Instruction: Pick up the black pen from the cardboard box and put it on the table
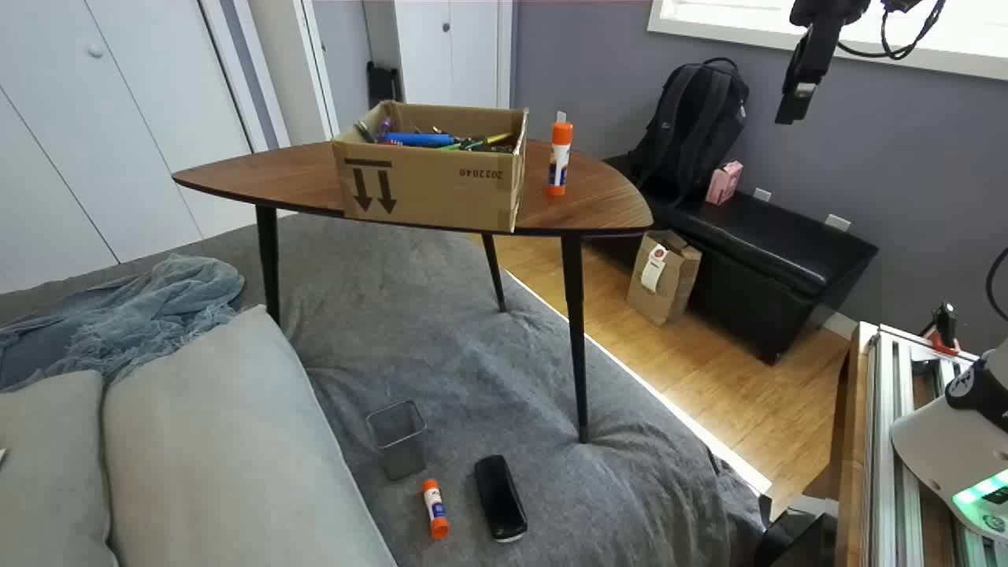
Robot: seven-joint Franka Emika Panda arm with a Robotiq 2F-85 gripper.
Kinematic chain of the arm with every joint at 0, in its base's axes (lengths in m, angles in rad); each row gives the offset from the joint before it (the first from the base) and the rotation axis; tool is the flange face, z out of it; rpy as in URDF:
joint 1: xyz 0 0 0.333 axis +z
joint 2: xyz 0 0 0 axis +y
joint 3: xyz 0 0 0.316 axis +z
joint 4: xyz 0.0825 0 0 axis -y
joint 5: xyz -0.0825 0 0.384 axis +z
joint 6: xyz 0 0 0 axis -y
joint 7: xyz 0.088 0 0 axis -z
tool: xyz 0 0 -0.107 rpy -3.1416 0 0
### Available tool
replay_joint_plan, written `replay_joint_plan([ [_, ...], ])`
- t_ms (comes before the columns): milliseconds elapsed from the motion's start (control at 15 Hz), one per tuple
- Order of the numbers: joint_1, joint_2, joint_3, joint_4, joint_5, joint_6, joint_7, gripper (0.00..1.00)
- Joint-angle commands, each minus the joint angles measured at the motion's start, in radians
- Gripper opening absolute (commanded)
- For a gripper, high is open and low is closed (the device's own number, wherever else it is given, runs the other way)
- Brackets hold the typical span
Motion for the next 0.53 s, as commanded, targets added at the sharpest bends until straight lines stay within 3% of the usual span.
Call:
replay_joint_plan([
  [0,-0.031,0.007,0.027,0.001,0.013,-0.002,-0.013,1.0],
  [467,-0.031,0.007,0.027,0.001,0.013,-0.002,-0.013,1.0],
])
